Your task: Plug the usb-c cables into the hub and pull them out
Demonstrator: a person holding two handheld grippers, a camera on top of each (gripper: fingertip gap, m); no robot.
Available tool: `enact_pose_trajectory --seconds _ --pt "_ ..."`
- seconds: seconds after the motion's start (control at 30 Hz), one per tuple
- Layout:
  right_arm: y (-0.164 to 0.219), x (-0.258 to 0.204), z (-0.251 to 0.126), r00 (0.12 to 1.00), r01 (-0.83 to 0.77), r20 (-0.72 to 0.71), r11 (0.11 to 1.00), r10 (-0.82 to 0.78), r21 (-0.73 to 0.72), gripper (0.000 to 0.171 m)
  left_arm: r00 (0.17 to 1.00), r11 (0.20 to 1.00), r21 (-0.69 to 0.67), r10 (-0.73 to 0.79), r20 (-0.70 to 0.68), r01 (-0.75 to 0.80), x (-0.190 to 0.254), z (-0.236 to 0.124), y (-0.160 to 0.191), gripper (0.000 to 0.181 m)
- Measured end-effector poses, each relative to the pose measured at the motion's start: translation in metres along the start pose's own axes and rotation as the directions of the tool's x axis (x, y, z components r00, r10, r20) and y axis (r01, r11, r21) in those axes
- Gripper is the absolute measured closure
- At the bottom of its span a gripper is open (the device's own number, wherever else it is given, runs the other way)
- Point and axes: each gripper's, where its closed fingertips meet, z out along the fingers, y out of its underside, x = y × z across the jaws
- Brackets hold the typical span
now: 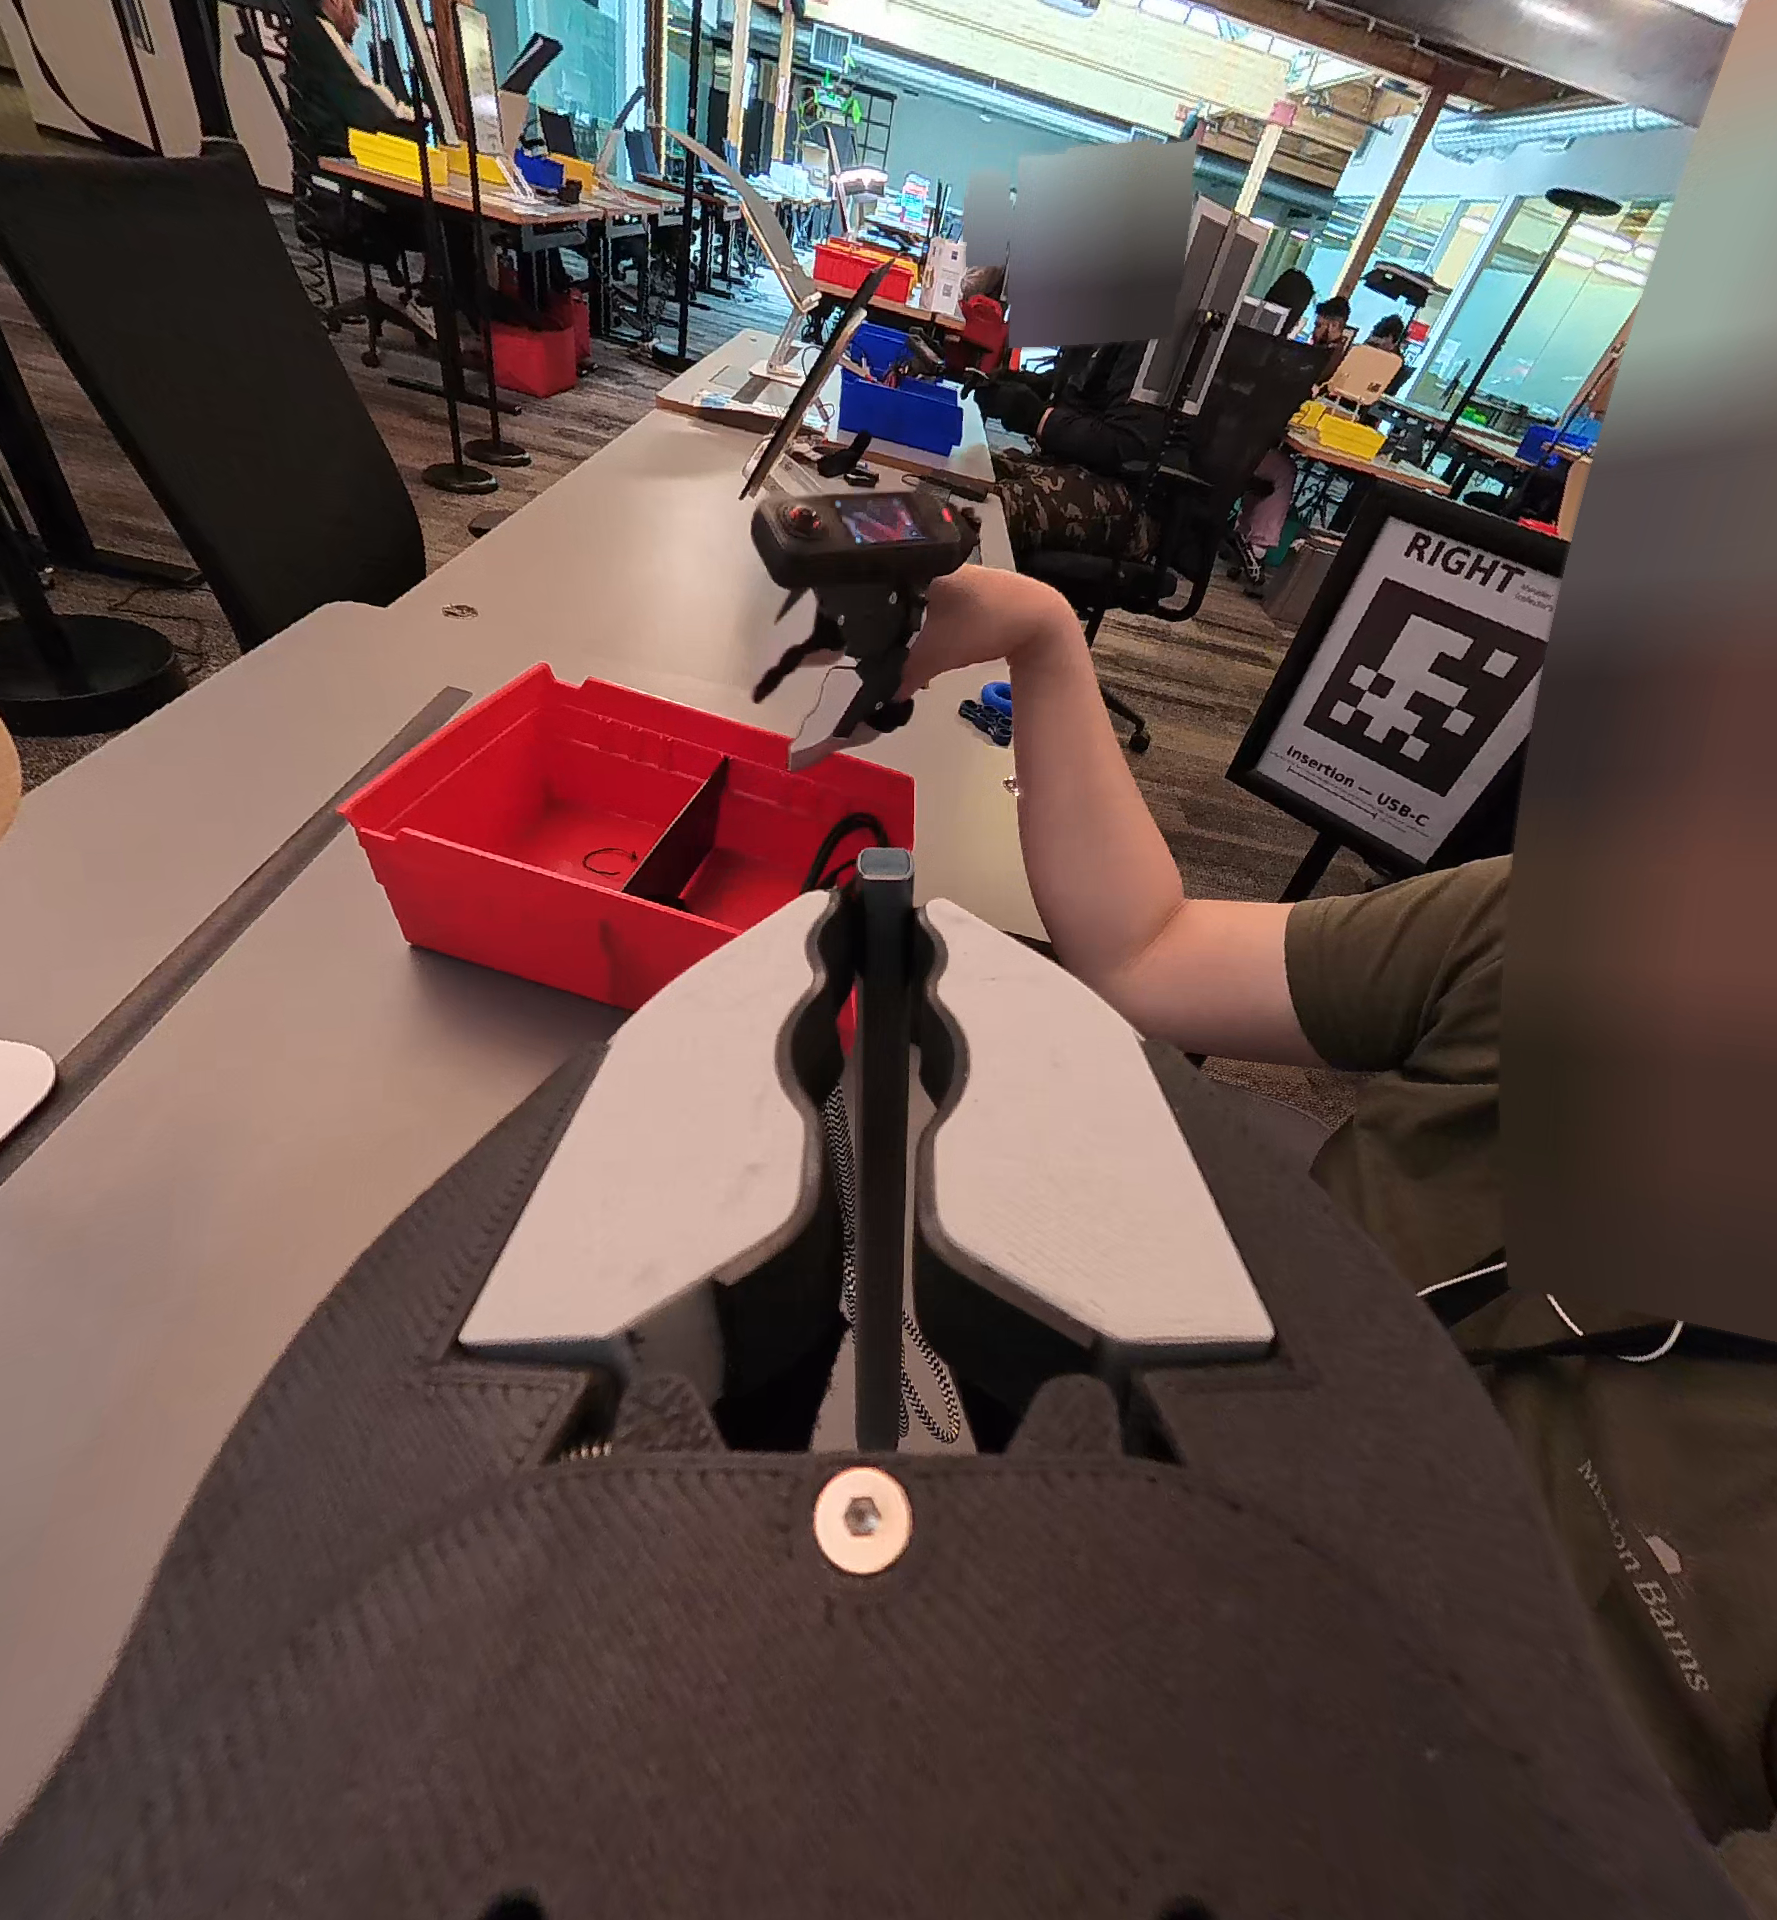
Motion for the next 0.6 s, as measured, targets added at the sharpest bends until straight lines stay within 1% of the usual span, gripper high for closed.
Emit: enact_pose_trajectory --seconds 0.03,0.13,0.2,0.23,0.3,0.43,0.5,0.57,0.6 --pt "0.009 0.000 0.006 0.999 -0.023 0.024 0.999 0.024 -0.025 0.113 1.000 1.000 -0.001 -0.002 0.000 0.002 0.000 0.000 0.000 0.172" --pt "0.026 -0.002 0.020 0.991 -0.079 0.097 0.991 0.090 -0.112 0.120 1.000 1.000 -0.004 -0.009 0.003 0.009 -0.002 0.001 0.001 0.172" --pt "0.022 0.000 0.021 0.986 -0.117 0.109 0.989 0.127 -0.094 0.128 1.000 1.000 -0.006 -0.013 0.004 0.013 -0.003 0.002 0.002 0.172" --pt "0.022 0.002 0.021 0.987 -0.118 0.101 0.989 0.127 -0.091 0.131 1.000 1.000 -0.008 -0.015 0.004 0.015 -0.003 0.003 0.002 0.172" --pt "0.022 0.009 0.023 0.988 -0.125 0.076 0.988 0.131 -0.086 0.129 1.000 1.000 -0.014 -0.021 0.004 0.021 -0.005 0.006 0.004 0.172" --pt "0.020 0.029 0.027 0.981 -0.194 0.026 0.980 0.195 -0.037 0.129 0.999 0.999 -0.031 -0.035 0.001 0.035 -0.008 0.013 0.008 0.172" --pt "0.019 0.037 0.028 0.980 -0.197 -0.010 0.980 0.196 -0.017 0.130 0.999 0.999 -0.037 -0.037 -0.001 0.037 -0.009 0.016 0.010 0.172" --pt "0.016 0.039 0.027 0.982 -0.185 -0.034 0.983 0.185 -0.011 0.135 0.999 0.998 -0.045 -0.040 -0.003 0.039 -0.009 0.018 0.011 0.172" --pt "0.013 0.041 0.023 0.982 -0.183 -0.057 0.983 0.182 -0.004 0.135 0.999 0.998 -0.048 -0.040 -0.002 0.040 -0.010 0.019 0.012 0.172"
